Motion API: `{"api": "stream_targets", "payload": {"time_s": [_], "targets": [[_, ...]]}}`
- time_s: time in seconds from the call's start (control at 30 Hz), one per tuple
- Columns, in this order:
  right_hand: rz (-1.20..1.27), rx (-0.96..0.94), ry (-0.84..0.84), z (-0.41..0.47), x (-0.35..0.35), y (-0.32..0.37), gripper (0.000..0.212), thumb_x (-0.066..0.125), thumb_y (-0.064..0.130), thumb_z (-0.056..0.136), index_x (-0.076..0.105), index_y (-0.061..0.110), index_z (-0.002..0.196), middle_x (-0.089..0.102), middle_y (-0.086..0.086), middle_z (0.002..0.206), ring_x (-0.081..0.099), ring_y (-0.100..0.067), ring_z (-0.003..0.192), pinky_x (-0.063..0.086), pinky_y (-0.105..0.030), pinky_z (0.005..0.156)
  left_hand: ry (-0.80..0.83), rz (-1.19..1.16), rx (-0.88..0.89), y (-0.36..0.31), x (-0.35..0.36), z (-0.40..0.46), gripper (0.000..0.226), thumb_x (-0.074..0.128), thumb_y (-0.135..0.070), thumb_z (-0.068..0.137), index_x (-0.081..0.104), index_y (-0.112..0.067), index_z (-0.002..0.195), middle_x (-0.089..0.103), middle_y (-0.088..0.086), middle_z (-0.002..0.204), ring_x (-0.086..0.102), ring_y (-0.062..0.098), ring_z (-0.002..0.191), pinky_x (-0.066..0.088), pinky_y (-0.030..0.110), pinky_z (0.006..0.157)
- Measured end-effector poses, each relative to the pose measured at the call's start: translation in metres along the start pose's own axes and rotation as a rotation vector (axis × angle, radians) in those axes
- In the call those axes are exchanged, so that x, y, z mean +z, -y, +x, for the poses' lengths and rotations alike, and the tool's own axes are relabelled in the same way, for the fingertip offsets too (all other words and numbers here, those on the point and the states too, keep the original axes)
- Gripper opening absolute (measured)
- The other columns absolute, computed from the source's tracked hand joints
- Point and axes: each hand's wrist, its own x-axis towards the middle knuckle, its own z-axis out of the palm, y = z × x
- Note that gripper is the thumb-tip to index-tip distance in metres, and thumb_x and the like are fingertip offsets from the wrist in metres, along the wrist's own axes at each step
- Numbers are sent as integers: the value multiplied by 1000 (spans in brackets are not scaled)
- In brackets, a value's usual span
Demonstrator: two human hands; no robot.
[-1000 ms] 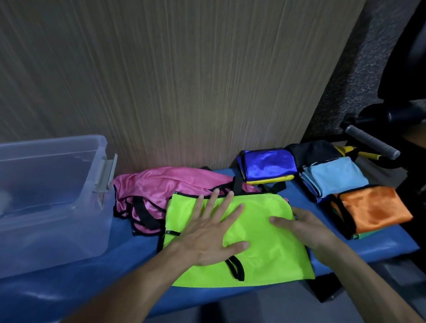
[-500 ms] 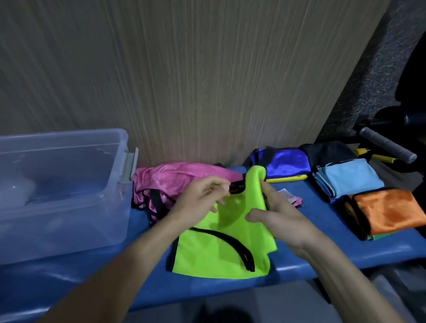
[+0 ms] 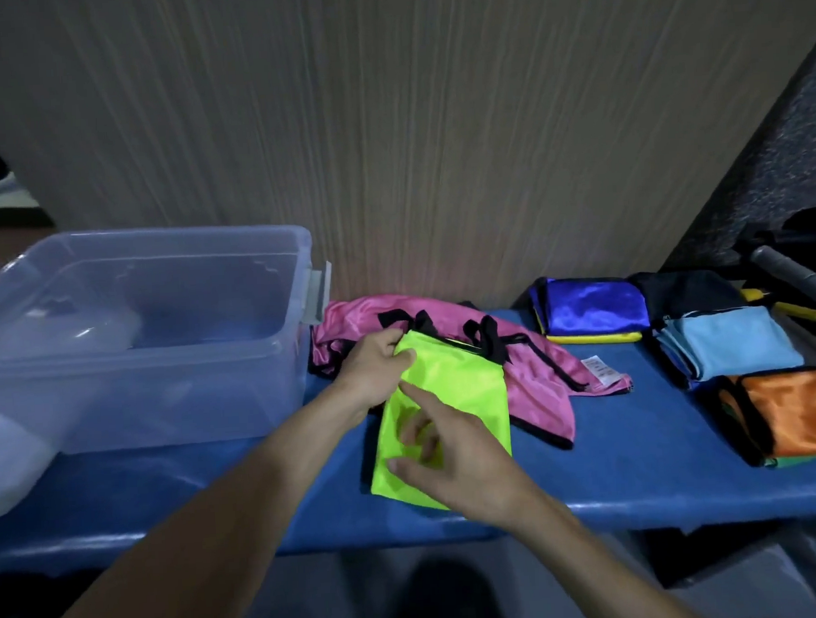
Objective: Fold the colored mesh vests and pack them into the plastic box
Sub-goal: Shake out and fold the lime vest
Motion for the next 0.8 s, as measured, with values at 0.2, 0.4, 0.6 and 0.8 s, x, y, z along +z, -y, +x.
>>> {"api": "stream_targets", "payload": {"time_s": [0.2, 0.4, 0.6, 0.8], "targets": [[-554, -185, 47, -38, -11, -29, 66, 59, 66, 80, 53, 39, 140, 48, 15, 121, 44, -14, 111, 41, -35, 94, -50, 264, 138, -3, 7, -1, 55, 64, -20, 100, 46, -11, 151, 57, 9, 145, 54, 22, 134, 42, 35, 113], [-644, -341, -234, -58, -4, -50, 36, 65, 47, 89, 65, 33, 123, 58, 10, 114, 57, -19, 105, 45, -35, 81, -116, 792, 392, -9, -2, -25, 64, 67, -31, 97, 38, -19, 152, 48, 2, 142, 45, 22, 132, 47, 43, 104], [-759, -385, -346, -60, 1, -51, 19, 61, 38, 91, 68, 28, 106, 60, 7, 100, 59, -23, 90, 47, -38, 68, 290, 799, 663, -3, -11, -67, 23, 64, -52, 94, 66, -33, 107, 51, -18, 102, 49, -1, 99, 49, 31, 88], [-837, -374, -362, -65, -2, -53, 17, 58, 21, 83, 70, 22, 95, 59, 3, 89, 56, -25, 81, 44, -38, 59, 414, 985, 717, 27, -10, -85, 68, 53, -74, 88, 47, -36, 145, 42, -18, 133, 38, 4, 122, 35, 25, 106]]}}
